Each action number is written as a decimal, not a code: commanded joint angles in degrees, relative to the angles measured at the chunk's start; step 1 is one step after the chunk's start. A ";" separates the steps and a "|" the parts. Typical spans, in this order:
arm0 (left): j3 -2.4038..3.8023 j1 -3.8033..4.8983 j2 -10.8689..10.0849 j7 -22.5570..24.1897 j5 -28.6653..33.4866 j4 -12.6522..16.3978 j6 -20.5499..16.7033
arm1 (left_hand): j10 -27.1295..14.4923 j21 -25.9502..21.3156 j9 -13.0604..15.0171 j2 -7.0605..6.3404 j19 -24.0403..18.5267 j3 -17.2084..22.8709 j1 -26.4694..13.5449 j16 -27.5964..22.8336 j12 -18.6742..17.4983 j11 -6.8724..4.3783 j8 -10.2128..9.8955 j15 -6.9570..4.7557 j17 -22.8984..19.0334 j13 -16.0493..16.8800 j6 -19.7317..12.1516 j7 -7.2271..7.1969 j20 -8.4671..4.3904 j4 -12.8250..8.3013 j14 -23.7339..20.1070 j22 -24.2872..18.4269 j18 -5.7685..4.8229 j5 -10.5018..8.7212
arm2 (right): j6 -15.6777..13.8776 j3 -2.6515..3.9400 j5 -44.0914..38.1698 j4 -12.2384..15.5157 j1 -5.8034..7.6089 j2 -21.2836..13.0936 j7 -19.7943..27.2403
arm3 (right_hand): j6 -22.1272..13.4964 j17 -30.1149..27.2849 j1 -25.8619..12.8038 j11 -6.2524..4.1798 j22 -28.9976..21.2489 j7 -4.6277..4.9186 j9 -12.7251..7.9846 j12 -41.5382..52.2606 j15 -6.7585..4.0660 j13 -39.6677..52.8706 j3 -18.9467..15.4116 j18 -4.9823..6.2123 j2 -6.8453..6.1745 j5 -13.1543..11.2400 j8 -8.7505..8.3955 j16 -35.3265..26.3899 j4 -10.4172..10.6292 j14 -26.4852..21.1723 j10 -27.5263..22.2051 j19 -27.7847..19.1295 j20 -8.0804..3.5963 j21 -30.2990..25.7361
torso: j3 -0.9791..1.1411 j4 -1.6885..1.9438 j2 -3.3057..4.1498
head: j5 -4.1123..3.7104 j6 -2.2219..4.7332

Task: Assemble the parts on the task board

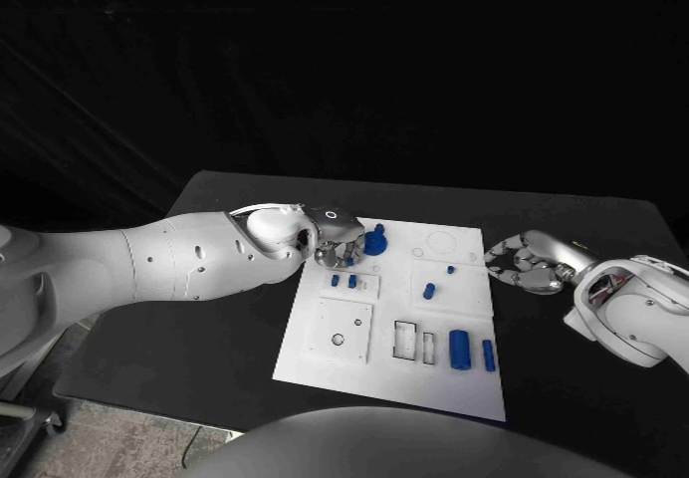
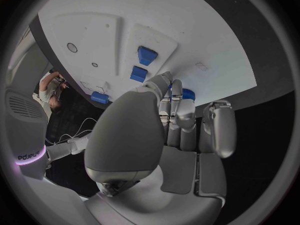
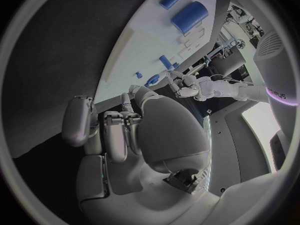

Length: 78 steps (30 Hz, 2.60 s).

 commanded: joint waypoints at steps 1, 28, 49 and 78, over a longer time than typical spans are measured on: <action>-0.20 -0.22 -0.18 -0.45 -0.34 0.02 2.16 | -0.38 -0.37 0.09 -0.35 -0.52 0.25 0.05 -0.21 -0.23 0.21 -0.19 -0.03 -0.10 -0.08 -0.32 -0.03 -0.07 -0.26 -0.25 11.89 -0.29 -0.29 | 0.31 -0.01 -0.21 0.02 -0.07 0.03 0.35 | 0.34 14.17 0.09 0.53 8.72 0.17 -0.06 -0.30 0.43 14.97 0.40 0.40 -0.31 0.23 0.11 -0.21 0.07 5.34 6.00 -0.29 -0.06 -0.22 | 0.02 0.00 0.01 | 0.05 -0.01; 0.06 -0.23 -2.60 -0.71 -3.28 -2.09 -7.95 | -19.36 -3.64 -0.44 -3.41 -3.18 -3.99 1.90 -1.95 11.11 1.04 -0.89 0.69 -4.24 11.12 -12.43 -4.83 0.55 2.36 -4.44 10.94 0.38 -10.18 | -3.51 0.03 -0.95 1.62 1.03 -1.40 1.24 | -1.78 7.73 0.46 0.38 4.67 -0.08 -0.58 -20.61 0.22 0.85 3.49 2.76 -3.75 0.29 -0.56 -11.43 -1.29 0.24 -14.09 -6.26 -0.13 -13.62 | -0.20 0.11 -0.11 | -0.06 -0.01; 0.52 -0.16 -10.04 26.45 47.87 4.91 -24.91 | -34.70 -4.72 5.28 -0.16 -5.09 -6.36 -5.47 -2.03 26.60 4.54 10.58 3.08 -7.36 20.21 -22.91 -2.42 2.31 7.12 -9.29 10.48 0.67 5.58 | 8.06 0.06 -20.46 3.12 5.61 3.85 -6.93 | -1.36 -4.83 0.36 4.90 0.96 -1.79 3.31 -62.40 2.64 -30.39 6.06 5.09 -9.50 4.72 2.94 -30.44 -5.75 -10.67 -48.08 -15.39 1.67 -31.14 | -0.77 0.68 -0.39 | -1.86 -0.01; -0.31 -0.21 -11.38 32.77 71.85 8.32 -20.47 | -35.05 -6.07 1.05 1.61 -7.43 -10.59 -7.21 -2.71 27.86 6.68 11.08 5.18 -12.24 16.93 -21.95 1.36 4.38 6.85 -14.21 9.82 1.22 22.35 | 5.57 0.09 -29.17 -3.90 -0.70 10.95 -2.54 | 3.36 -5.12 0.63 4.73 4.19 -2.36 1.28 -67.68 2.39 -47.95 2.64 3.73 -8.56 7.77 -2.65 -23.61 -4.82 -6.89 -42.34 -8.21 1.44 -24.91 | -0.69 0.50 -0.36 | -2.54 -0.01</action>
